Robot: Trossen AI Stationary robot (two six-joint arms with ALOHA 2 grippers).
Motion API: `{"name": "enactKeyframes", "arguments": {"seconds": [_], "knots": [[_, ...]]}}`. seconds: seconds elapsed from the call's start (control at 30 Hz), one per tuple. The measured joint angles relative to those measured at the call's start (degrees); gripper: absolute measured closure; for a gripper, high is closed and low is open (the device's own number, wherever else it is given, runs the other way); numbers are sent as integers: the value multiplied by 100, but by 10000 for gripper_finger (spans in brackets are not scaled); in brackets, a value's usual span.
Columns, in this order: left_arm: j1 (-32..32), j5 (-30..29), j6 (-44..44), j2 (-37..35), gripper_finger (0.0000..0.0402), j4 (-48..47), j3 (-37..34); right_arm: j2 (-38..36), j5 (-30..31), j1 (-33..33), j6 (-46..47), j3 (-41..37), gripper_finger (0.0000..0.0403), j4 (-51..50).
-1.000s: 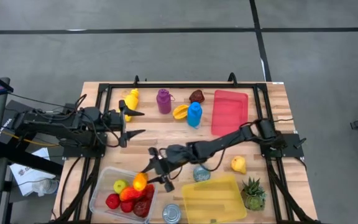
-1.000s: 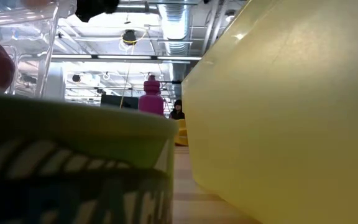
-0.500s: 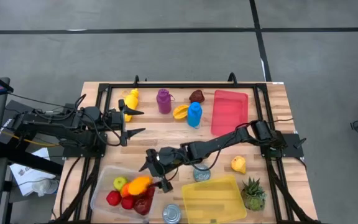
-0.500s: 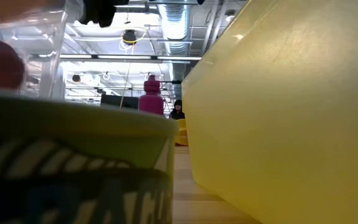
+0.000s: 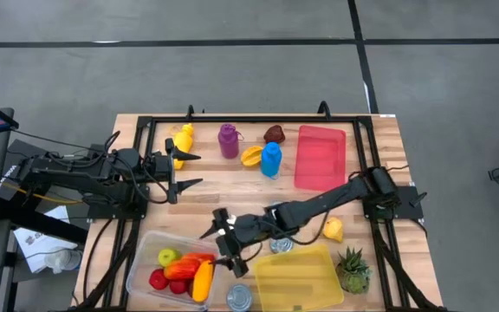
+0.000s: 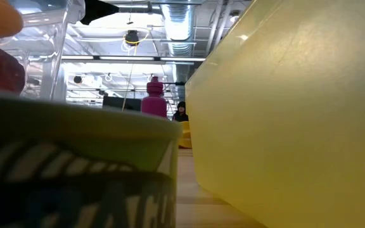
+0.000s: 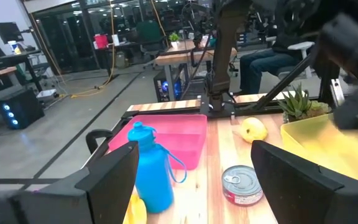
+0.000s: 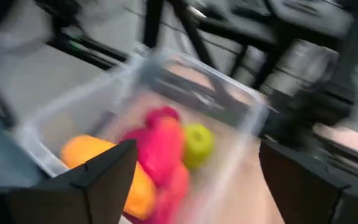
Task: Pick & Place Food Item
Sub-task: Put the blue water bottle into the red bin
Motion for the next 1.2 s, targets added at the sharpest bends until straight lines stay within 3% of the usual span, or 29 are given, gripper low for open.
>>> {"name": "enactKeyframes", "arguments": {"seconds": [0.27,0.37,0.5,0.73,0.87,1.03,1.2], "knots": [[-72,11,-106,0,100,-20,0,-174,3176,340,448,-126,98,-659],[-209,131,-162,0,100,-20,0,-174,3636,357,792,-545,98,-400],[-412,553,-261,2,100,108,1,-158,3485,372,783,-1359,98,1015],[-716,731,-163,-28,100,179,1,-160,1544,165,169,-3003,98,4596],[-734,729,-161,-26,100,164,0,-437,1461,-88,355,-3879,98,5866],[-734,729,-148,-24,100,172,-1,-834,1937,-404,781,-4749,98,6036],[-734,728,-191,-24,100,168,-1,-1373,2241,-612,1071,-5124,89,5748]]}}
